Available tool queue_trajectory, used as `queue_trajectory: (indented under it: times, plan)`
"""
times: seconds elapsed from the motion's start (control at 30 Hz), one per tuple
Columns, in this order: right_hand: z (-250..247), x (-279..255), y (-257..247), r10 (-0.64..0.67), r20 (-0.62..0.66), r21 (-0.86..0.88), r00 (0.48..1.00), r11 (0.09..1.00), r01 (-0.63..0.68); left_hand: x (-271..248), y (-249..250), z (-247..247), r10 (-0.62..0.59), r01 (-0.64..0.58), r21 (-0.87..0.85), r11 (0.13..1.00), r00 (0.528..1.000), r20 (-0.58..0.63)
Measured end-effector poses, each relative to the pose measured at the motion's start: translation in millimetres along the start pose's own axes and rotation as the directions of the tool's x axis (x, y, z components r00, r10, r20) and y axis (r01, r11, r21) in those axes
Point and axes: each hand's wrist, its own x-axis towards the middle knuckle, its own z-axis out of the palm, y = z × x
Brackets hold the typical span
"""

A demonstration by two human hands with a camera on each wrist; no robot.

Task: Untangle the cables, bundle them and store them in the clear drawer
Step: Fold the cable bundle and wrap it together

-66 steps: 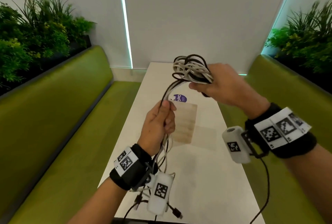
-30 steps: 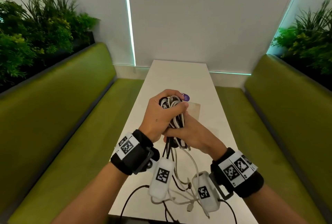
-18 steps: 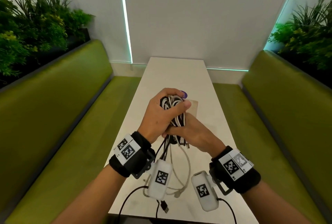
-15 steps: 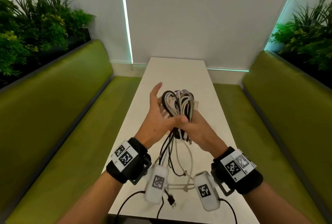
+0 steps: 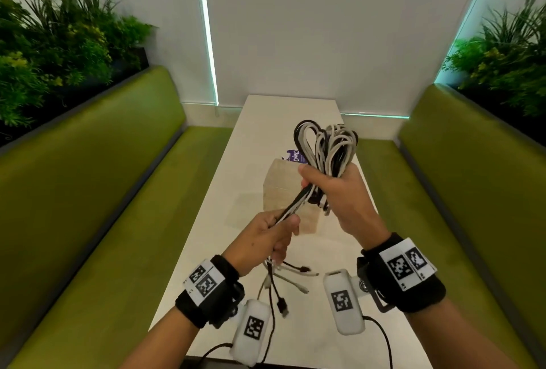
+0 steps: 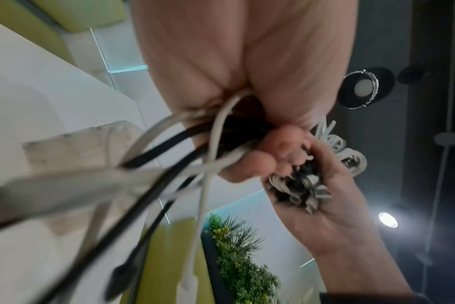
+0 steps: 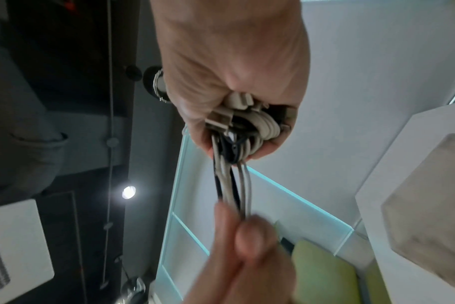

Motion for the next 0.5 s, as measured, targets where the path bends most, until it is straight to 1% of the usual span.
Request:
queue_trajectory:
  times: [0.1, 0.17, 0.23, 0.3, 0.37, 0.43, 0.47, 0.5]
  plan:
    - [-14, 6, -8, -0.042, 0.009, -0.023, 0.999, 0.999, 0.042, -1, 0, -15, 0.038, -0.035, -0.053, 0.998, 0.998, 0.046]
    - [-26, 10, -14, -0.078, 0.051, -0.083, 0.996, 0.993, 0.082, -1, 3, -23, 0.040, -0.034, -0.095, 0.995, 0.997, 0.068]
    - [-36, 12, -19, -0.103, 0.133, -0.206, 0.986, 0.970, 0.129, 0, 9, -27, -0.018, 0.030, -0.164, 0.986, 0.997, 0.071]
    - [-42, 13, -25, -0.084, 0.262, -0.372, 0.961, 0.910, 0.181, 1, 13, -27, -0.051, 0.064, -0.213, 0.975, 0.996, 0.070]
    - [-44, 13, -30, 0.023, 0.386, -0.515, 0.922, 0.835, 0.195, 1, 15, -25, -0.038, 0.046, -0.183, 0.982, 0.998, 0.045]
    - [-41, 11, -34, 0.168, 0.482, -0.643, 0.860, 0.735, 0.217, 1, 17, -21, -0.017, 0.020, -0.132, 0.991, 0.999, 0.027]
    - [-37, 9, -35, 0.236, 0.519, -0.665, 0.822, 0.716, 0.214, 1, 19, -19, -0.008, 0.011, -0.116, 0.993, 1.000, 0.018]
    - [-34, 6, -35, 0.288, 0.546, -0.661, 0.787, 0.725, 0.194, 1, 21, -16, -0.003, 0.004, -0.116, 0.993, 1.000, 0.011]
